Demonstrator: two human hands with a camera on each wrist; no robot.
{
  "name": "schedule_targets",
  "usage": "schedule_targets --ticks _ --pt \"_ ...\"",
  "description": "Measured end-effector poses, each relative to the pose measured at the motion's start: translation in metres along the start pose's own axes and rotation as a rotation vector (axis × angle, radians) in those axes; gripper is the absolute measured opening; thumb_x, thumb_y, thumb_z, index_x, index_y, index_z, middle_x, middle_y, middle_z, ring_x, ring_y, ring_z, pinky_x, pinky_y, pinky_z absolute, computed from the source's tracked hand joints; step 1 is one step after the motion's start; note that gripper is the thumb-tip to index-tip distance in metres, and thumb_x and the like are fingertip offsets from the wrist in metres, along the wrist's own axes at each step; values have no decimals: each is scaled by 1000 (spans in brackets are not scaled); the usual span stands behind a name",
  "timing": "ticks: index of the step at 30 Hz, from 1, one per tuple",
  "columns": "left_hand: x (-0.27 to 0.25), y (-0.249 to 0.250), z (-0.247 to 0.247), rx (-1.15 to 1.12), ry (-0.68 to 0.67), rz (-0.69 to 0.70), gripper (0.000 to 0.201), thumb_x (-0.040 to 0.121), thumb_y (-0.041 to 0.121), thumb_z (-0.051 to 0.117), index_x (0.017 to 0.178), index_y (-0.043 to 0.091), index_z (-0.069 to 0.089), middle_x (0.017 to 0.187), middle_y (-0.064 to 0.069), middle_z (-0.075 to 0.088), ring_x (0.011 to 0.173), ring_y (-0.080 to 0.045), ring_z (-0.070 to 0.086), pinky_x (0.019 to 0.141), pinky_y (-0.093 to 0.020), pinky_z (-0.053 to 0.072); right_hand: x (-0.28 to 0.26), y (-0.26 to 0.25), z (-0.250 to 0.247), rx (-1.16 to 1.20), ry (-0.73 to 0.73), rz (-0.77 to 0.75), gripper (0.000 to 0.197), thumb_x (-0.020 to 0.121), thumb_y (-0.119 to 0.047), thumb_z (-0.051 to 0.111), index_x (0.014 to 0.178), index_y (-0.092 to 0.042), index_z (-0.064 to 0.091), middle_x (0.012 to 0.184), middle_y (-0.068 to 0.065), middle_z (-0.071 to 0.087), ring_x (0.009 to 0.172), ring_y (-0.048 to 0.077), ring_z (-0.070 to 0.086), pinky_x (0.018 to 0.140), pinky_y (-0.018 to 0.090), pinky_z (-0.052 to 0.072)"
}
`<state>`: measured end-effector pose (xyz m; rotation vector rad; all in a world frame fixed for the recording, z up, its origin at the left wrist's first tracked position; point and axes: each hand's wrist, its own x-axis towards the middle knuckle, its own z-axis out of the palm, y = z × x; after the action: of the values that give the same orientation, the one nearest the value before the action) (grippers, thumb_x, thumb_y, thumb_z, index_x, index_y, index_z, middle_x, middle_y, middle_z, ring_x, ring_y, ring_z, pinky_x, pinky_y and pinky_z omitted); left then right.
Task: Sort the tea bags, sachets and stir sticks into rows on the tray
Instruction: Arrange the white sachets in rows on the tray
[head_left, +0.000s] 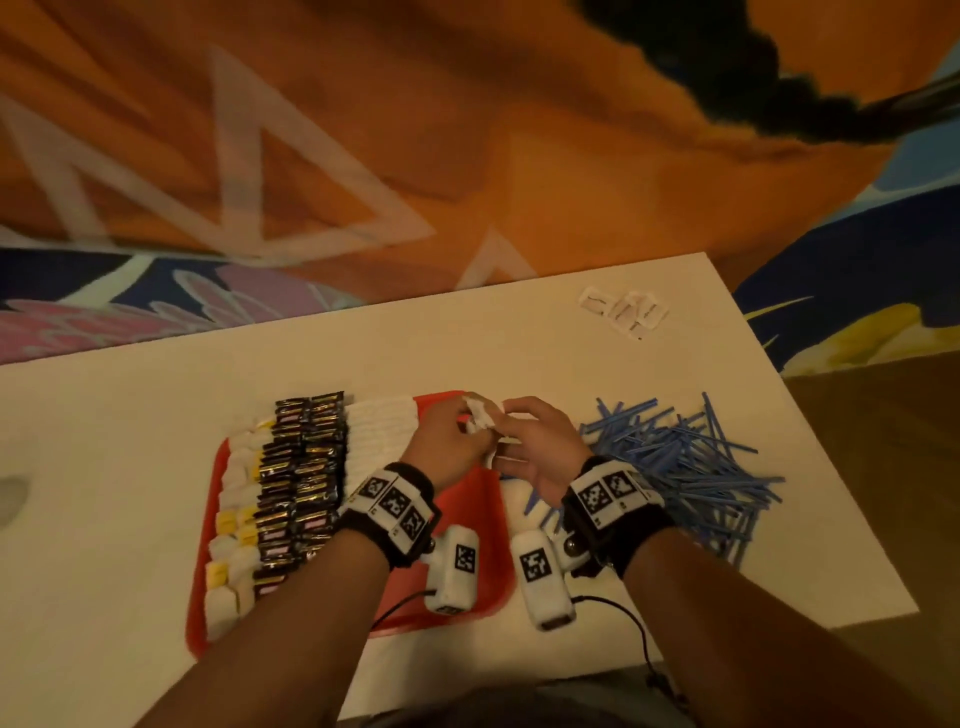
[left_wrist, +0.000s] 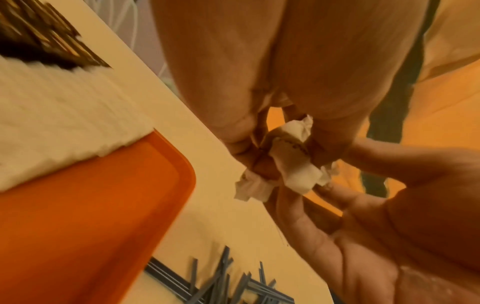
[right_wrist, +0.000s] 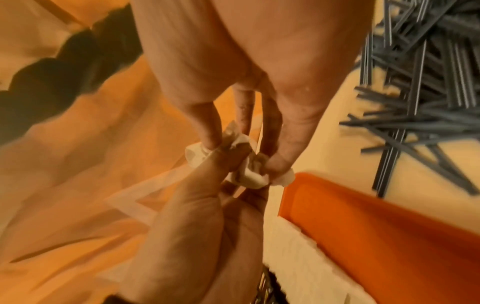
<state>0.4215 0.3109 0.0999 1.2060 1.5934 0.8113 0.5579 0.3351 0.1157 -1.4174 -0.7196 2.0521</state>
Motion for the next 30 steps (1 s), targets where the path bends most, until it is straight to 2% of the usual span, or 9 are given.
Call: schedule_targets --ticks 3,6,8,10,13,17,21,25,30 --pt "-22 -9 -26 -3 24 -36 38 67 19 58 103 8 62 94 -6 68 86 -20 64 74 -37 52 -6 12 34 8 -12 -4 20 92 -3 62 111 -3 58 89 17 66 60 21 63 53 30 53" --pt "-36 -18 -46 -282 98 -98 32 61 17 55 90 9 65 83 -4 64 78 -21 59 66 -34 45 -9 21 68 -45 -1 -56 24 88 7 60 107 -7 56 87 19 63 60 21 62 46 25 49" --pt "-41 -20 -57 -492 173 -154 19 75 32 56 77 15 65 74 -4 60 70 -20 55 61 -31 41 -7 29 89 -123 5 -114 28 85 6 65 107 -7 55 90 19 64 70 26 65 51 29 53" --pt "-45 -22 -68 -596 244 -209 37 89 53 48 79 19 59 69 -6 50 63 -20 47 56 -30 37 -6 36 109 -277 12 -191 29 82 -5 74 105 -9 56 97 16 66 79 28 69 64 38 60" --pt "-50 -29 -85 -660 308 -215 19 103 31 48 92 16 53 63 0 49 55 -16 47 47 -23 39 -6 41 131 -516 20 -304 24 79 -10 75 96 -19 62 97 8 66 82 26 70 76 47 60" --pt "-56 -43 -111 -902 207 -240 15 102 17 53 100 6 63 91 -13 71 79 -22 71 70 -31 59 -8 42 150 -676 -77 -370 35 76 -3 72 93 -32 63 101 -3 67 88 15 68 82 37 59" --pt "-65 -50 -131 -1089 106 -218 17 100 8 50 109 1 62 102 -20 70 81 -26 71 65 -31 59 -8 41 157 -728 -155 -404 41 76 4 72 102 -26 63 103 -4 66 82 11 66 74 26 58" --pt "-69 -55 -141 -1129 141 -272 24 95 6 54 117 4 63 94 -12 65 77 -22 62 52 -23 48 -5 43 159 -704 -121 -441 43 73 -2 80 99 -31 63 105 1 64 77 12 63 70 24 56" --pt "-76 -53 -144 -1146 168 -294 19 97 -1 48 105 6 64 79 -11 69 69 -20 66 59 -26 51 0 51 157 -816 -86 -465 28 73 -15 83 87 -25 62 96 -7 67 90 7 65 72 16 49"
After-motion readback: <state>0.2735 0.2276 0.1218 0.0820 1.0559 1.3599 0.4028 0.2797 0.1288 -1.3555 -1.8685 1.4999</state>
